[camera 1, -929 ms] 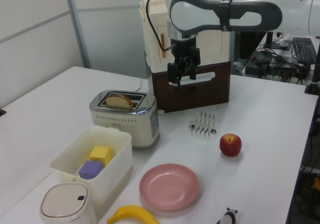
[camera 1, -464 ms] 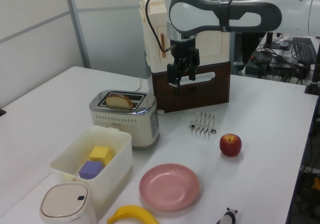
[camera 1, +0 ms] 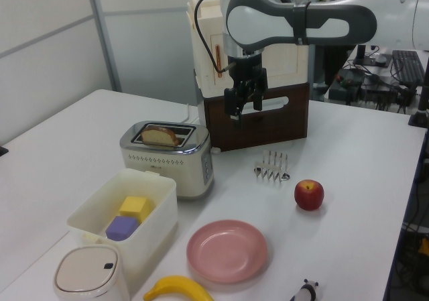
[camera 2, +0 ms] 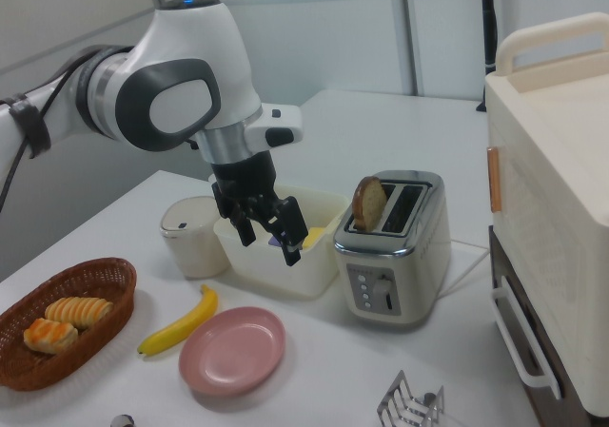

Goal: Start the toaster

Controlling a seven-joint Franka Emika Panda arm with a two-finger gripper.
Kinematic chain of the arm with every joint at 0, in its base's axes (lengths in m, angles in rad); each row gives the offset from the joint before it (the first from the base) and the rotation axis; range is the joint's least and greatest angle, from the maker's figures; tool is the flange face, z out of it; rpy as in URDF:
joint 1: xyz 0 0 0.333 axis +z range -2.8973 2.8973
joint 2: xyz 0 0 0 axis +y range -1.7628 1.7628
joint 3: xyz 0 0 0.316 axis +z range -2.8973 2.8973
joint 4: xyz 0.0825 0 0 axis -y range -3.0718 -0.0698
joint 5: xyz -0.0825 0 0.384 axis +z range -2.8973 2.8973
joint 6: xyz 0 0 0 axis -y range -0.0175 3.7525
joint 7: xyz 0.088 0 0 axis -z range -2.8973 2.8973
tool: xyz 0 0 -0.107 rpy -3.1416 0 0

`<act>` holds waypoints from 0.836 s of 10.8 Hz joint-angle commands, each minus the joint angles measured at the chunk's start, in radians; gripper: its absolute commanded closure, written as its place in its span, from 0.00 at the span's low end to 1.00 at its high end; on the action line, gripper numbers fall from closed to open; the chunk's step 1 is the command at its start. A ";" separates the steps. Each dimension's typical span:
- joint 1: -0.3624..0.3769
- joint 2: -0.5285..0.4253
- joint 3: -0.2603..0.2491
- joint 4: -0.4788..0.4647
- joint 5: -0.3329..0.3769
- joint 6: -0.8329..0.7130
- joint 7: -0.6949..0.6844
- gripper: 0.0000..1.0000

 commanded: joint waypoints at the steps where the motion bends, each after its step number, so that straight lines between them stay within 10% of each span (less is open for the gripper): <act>1: 0.035 0.001 -0.011 -0.020 0.004 -0.011 -0.018 0.00; 9: 0.058 0.025 -0.011 -0.026 0.006 0.005 -0.020 0.00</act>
